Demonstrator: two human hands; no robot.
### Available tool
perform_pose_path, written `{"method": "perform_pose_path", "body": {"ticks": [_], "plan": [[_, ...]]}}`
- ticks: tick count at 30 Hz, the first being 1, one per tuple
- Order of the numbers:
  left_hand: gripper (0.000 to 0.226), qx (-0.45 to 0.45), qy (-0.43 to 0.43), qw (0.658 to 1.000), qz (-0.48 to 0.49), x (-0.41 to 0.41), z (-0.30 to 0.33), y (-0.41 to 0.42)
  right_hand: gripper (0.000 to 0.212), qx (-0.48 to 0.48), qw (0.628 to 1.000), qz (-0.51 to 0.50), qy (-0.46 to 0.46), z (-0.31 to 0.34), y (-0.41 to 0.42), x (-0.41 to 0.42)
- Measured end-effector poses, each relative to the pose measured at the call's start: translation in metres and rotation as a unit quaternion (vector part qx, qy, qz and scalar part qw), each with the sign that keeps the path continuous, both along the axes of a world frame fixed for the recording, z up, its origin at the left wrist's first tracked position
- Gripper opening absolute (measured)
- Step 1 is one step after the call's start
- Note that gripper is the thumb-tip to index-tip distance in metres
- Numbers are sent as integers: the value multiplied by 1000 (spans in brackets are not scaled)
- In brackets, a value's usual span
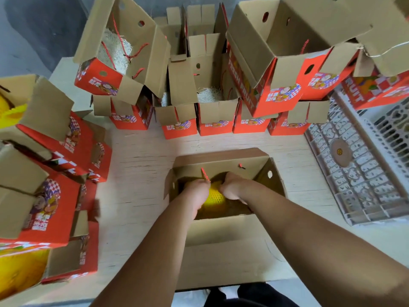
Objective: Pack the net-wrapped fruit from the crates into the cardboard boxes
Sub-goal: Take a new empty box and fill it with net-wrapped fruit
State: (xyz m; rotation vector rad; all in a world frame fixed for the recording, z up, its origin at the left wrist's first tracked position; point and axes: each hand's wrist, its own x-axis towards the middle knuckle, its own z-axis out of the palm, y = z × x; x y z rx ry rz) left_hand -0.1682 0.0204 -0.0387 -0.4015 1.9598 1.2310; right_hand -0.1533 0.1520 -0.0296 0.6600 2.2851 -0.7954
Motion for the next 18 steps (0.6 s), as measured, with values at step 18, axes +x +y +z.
{"method": "perform_pose_path", "body": {"ticks": [18], "plan": [[29, 255, 190, 944, -83, 111, 94, 320, 22, -153, 795, -314, 495, 66, 270, 146]]}}
